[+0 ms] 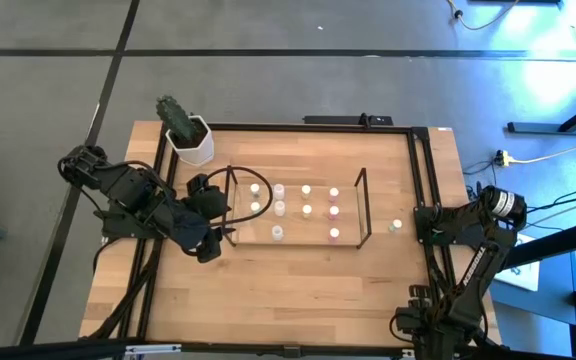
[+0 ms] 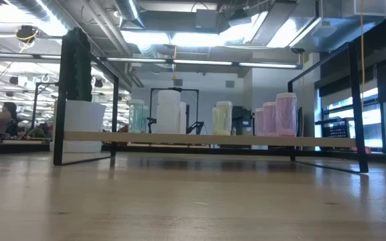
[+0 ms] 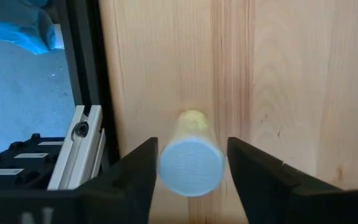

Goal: Pick and place medicine bottles onto shelf by color
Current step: Put the yellow pill bottle aligned with the other yellow pill bottles on the shelf

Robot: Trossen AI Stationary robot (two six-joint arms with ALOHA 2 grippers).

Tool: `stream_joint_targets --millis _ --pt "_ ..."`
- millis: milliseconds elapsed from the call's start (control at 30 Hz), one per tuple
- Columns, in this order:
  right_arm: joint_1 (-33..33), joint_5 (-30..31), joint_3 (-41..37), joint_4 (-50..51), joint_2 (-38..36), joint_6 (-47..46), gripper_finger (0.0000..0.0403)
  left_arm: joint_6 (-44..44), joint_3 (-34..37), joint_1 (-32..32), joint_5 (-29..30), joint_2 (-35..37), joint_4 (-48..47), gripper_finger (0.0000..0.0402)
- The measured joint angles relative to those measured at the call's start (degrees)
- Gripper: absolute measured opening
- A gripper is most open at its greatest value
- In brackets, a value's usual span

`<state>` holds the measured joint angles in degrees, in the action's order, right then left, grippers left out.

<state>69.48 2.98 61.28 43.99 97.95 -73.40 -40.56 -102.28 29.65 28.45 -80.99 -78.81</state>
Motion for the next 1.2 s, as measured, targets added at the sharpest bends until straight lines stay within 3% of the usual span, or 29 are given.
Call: stream_joint_targets --millis 267,433,733,1200 --pt "-0.7 0.0 0.0 -1.5 0.0 -1.2 0.0107 0.0 0.0 0.0 0.0 0.0 0.0 0.0231" --pt "-3.1 0.0 0.1 -2.4 0.0 -2.8 0.0108 0.2 0.0 0.0 0.0 0.0 0.0 0.0231" --pt "-12.0 0.0 6.4 4.8 0.0 -2.5 0.0115 0.2 0.0 0.0 0.0 0.0 0.0 0.0231" --pt "-36.6 -6.8 13.3 5.2 -0.1 21.0 0.0115 3.7 0.0 0.0 0.0 0.0 0.0 0.0231"
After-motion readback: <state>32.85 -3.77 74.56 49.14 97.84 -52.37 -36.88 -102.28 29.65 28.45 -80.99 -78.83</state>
